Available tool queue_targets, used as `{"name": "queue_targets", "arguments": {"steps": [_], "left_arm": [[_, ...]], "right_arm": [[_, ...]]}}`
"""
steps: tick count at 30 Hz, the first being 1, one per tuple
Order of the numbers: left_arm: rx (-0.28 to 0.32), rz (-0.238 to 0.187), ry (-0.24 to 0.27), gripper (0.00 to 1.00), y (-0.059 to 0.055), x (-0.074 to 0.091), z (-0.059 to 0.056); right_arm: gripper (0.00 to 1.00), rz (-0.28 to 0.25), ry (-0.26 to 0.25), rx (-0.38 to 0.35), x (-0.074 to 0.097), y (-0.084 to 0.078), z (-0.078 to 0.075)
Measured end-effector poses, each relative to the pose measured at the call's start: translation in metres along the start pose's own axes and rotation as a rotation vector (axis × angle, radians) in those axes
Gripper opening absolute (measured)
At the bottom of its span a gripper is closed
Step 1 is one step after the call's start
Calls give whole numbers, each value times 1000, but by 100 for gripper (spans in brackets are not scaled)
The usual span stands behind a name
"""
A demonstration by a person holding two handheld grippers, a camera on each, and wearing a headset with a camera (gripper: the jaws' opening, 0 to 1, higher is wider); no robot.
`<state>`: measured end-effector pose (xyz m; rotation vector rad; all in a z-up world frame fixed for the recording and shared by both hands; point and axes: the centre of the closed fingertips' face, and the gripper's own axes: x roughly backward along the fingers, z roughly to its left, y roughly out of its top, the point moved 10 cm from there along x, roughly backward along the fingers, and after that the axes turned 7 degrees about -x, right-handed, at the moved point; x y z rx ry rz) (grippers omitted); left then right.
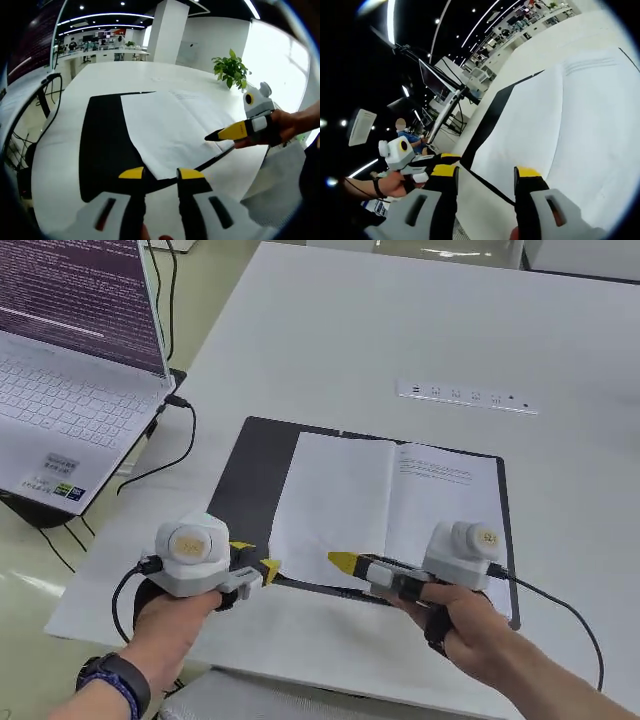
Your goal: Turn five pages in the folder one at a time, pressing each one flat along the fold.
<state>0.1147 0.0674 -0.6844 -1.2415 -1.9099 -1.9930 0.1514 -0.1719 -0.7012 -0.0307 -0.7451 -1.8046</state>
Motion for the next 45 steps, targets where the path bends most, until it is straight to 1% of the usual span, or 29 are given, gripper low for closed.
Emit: {"name": "queue_targets", "arguments": {"steps": [3,5,7,9,12,13,15,20,22,25,27,28,29,30,33,36,39,41,45], "left_arm": [[-2,7,-8,19,-2,-4,-2],[2,14,-9,13,-5,-7,-2],[10,11,-6,9,-6,-8,-2],[21,8,-5,7,-7,-9,-2],[35,1,-9,0,-8,-11,-4],[61,5,-12,0,-9,-12,-4],[80,-1,-26,0,-8,-12,-7],[87,0,-24,0,-8,-19,-5],[84,16,-10,0,-9,-25,-3],[75,54,3,0,-13,-30,-3],[59,119,19,0,-20,-32,-2],[62,173,15,0,-26,-33,-2],[80,94,20,0,-22,-36,-3],[97,123,15,0,-22,-34,-1],[63,142,15,0,-21,-36,-3],[53,149,19,0,-21,-36,-3],[67,145,21,0,-22,-36,-1],[69,145,21,0,-21,-36,-1],[59,154,18,0,-19,-35,-1]], "right_arm": [[43,-18,0,0,10,0,0],[43,-24,-3,2,14,1,-1],[43,-23,-8,4,17,1,-3],[43,-19,-13,14,21,0,-3],[43,-28,-16,11,26,0,-5],[42,-31,-17,8,27,0,-6],[41,-33,-18,5,28,0,-7],[39,-34,-23,-4,29,-1,-7],[38,-31,-23,-12,28,-2,-8],[37,-24,-22,-11,27,-3,-9],[36,-17,-24,-8,27,-4,-9],[36,-15,-25,-7,27,-4,-10],[36,-12,-29,-4,27,-3,-11],[35,-11,-31,-1,27,-3,-11],[35,-7,-39,2,26,1,-14],[33,-7,-48,12,24,6,-16],[31,-11,-58,25,21,13,-19],[31,-13,-64,28,19,19,-21],[29,-21,-70,37,13,29,-25]]}}
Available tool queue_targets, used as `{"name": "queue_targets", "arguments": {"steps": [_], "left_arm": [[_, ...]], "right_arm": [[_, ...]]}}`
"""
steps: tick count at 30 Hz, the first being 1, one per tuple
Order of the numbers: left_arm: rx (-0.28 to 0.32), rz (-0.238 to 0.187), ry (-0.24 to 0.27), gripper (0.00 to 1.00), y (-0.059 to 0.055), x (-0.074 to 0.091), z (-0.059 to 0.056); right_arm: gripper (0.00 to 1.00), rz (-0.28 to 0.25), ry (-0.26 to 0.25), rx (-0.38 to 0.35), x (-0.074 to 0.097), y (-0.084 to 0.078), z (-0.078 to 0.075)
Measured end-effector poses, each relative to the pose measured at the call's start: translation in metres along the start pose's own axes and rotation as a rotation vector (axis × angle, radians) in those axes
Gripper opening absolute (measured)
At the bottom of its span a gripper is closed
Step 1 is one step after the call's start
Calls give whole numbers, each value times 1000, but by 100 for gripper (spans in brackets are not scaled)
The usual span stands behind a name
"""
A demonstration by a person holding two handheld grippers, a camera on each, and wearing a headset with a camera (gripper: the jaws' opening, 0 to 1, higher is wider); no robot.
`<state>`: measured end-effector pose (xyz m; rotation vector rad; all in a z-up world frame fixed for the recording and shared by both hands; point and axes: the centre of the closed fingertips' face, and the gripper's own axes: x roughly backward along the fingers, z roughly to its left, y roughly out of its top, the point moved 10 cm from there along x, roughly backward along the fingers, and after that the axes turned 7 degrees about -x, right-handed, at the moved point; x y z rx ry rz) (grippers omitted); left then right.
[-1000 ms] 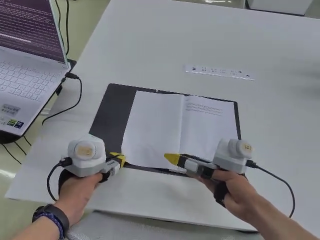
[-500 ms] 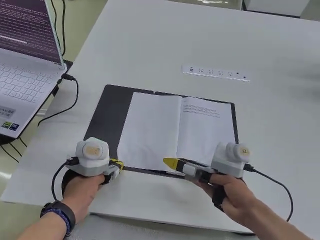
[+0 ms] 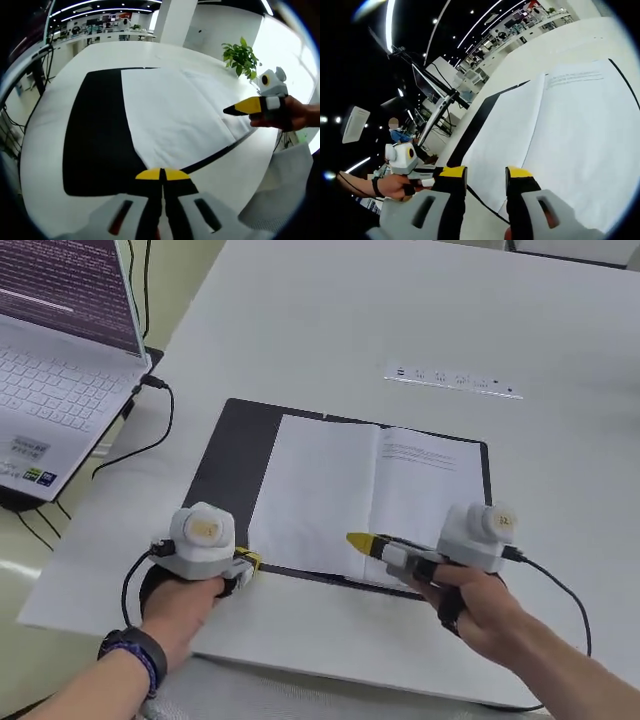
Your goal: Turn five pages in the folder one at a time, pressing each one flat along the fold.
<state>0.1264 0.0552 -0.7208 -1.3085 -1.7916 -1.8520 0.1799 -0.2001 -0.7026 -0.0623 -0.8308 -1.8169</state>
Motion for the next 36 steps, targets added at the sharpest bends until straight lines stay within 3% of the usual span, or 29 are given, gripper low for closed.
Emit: {"name": "queue_targets", "arguments": {"steps": [3,6,11,15,22,26,36], "left_arm": [[-5,13,-6,0,1,1,2],[31,10,-3,0,1,2,3],[16,8,5,0,0,3,0],[17,11,6,0,1,3,0],[7,13,16,0,1,3,0],[4,16,17,0,1,3,0],[13,16,21,0,1,3,0]], "right_arm": [[27,-9,-5,11,-4,7,-2],[25,-20,-11,15,-9,16,-7],[21,-42,-29,16,-17,30,-13],[17,-72,-38,-34,-21,42,-24],[8,-62,-48,-34,-30,48,-34],[3,-85,-51,-68,-37,52,-40],[0,-101,-61,-76,-41,44,-34]]}}
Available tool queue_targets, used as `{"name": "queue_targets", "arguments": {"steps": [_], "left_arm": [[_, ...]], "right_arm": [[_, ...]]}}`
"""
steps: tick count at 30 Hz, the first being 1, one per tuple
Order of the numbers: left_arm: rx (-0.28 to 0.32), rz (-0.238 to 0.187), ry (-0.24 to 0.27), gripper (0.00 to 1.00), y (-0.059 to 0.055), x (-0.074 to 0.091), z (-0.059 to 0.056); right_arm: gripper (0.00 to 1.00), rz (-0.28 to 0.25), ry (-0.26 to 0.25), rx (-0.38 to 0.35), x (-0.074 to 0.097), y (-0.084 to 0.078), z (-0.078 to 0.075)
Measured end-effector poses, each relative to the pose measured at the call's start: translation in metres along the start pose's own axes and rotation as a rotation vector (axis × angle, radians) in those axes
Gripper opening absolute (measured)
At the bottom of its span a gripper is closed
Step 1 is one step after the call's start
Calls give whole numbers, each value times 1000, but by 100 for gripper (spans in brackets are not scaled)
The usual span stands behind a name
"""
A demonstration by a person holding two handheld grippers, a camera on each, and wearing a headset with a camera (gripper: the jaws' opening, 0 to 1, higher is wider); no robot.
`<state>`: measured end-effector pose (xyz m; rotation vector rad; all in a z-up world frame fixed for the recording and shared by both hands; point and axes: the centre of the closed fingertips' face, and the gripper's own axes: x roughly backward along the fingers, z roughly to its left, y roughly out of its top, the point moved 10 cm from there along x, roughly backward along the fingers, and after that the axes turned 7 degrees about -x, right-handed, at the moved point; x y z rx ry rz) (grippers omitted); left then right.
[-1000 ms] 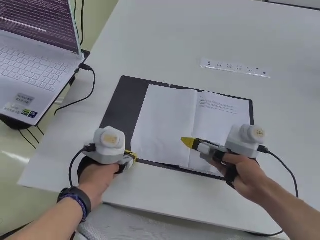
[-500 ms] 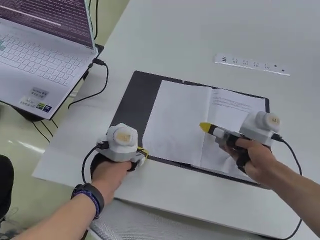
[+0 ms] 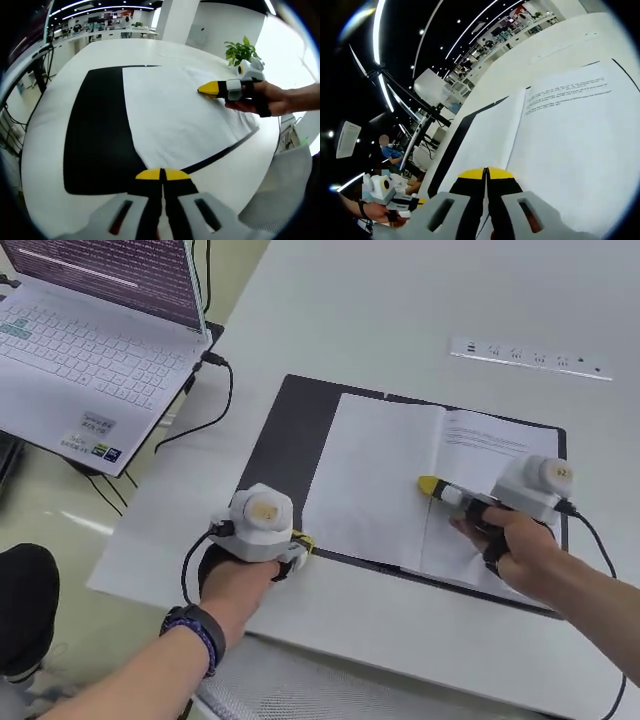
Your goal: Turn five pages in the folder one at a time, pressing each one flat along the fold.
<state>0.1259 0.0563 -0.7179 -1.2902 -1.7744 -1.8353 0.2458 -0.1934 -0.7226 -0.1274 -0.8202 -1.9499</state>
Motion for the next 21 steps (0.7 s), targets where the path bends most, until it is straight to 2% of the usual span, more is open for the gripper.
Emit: {"name": "queue_targets", "arguments": {"steps": [5,10,12,14,21], "left_arm": [[18,2,-12,0,0,0,2],[6,3,-16,0,-1,0,1],[38,-8,-27,0,-2,1,3],[46,-13,-27,0,-3,1,2],[29,-9,-32,0,-2,0,2]], "right_arm": [[0,-7,12,2,3,-3,7],[0,-17,17,0,1,-2,8],[0,-22,19,2,-1,0,8],[0,-25,24,13,-1,1,8],[0,-48,35,-3,-8,9,4]]}}
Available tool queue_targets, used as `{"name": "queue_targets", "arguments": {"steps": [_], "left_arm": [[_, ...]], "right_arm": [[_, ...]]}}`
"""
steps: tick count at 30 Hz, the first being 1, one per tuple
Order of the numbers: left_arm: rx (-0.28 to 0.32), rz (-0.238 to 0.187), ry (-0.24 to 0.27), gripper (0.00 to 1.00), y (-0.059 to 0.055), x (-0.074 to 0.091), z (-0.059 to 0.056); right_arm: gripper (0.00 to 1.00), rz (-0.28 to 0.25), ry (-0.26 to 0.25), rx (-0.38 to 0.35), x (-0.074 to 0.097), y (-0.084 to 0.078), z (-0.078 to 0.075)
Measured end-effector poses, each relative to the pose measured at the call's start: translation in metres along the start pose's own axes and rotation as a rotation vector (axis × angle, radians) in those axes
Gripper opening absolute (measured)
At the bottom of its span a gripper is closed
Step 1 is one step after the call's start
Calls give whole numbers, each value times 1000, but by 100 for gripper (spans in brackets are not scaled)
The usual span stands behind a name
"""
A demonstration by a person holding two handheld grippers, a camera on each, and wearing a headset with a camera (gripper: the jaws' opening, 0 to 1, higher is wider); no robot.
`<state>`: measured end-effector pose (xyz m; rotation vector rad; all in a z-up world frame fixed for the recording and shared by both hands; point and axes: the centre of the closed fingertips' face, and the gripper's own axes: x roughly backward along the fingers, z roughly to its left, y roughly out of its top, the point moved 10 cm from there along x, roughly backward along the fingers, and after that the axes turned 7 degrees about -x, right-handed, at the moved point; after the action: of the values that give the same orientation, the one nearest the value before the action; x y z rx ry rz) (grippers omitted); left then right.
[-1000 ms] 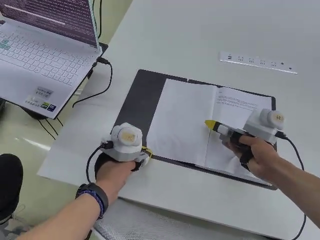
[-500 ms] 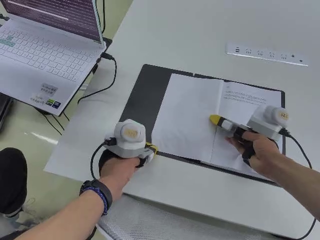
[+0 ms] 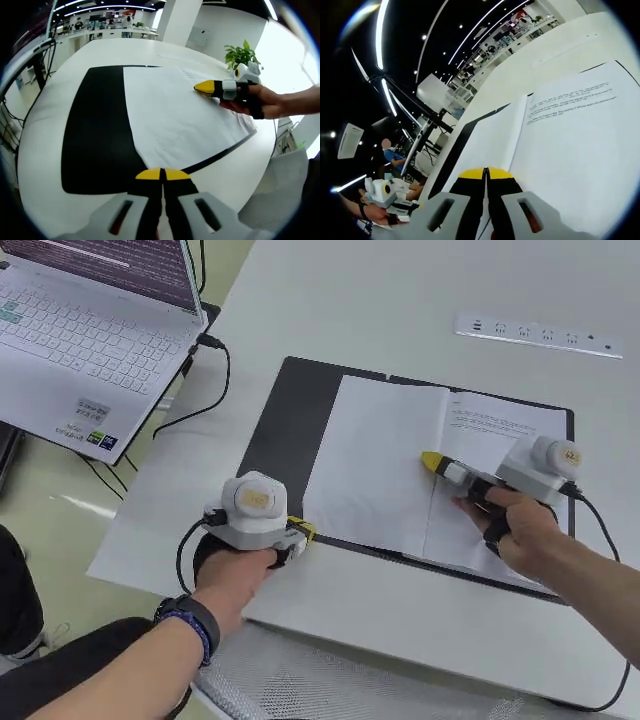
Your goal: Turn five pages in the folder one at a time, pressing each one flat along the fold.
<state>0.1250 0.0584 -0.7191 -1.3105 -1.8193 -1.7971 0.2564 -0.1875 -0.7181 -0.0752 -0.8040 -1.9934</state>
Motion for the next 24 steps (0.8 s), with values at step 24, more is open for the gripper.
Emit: {"name": "queue_targets", "arguments": {"steps": [24], "left_arm": [[1,8,-2,0,1,-1,0]], "right_arm": [[0,-146,-28,-48,-20,23,-2]]}}
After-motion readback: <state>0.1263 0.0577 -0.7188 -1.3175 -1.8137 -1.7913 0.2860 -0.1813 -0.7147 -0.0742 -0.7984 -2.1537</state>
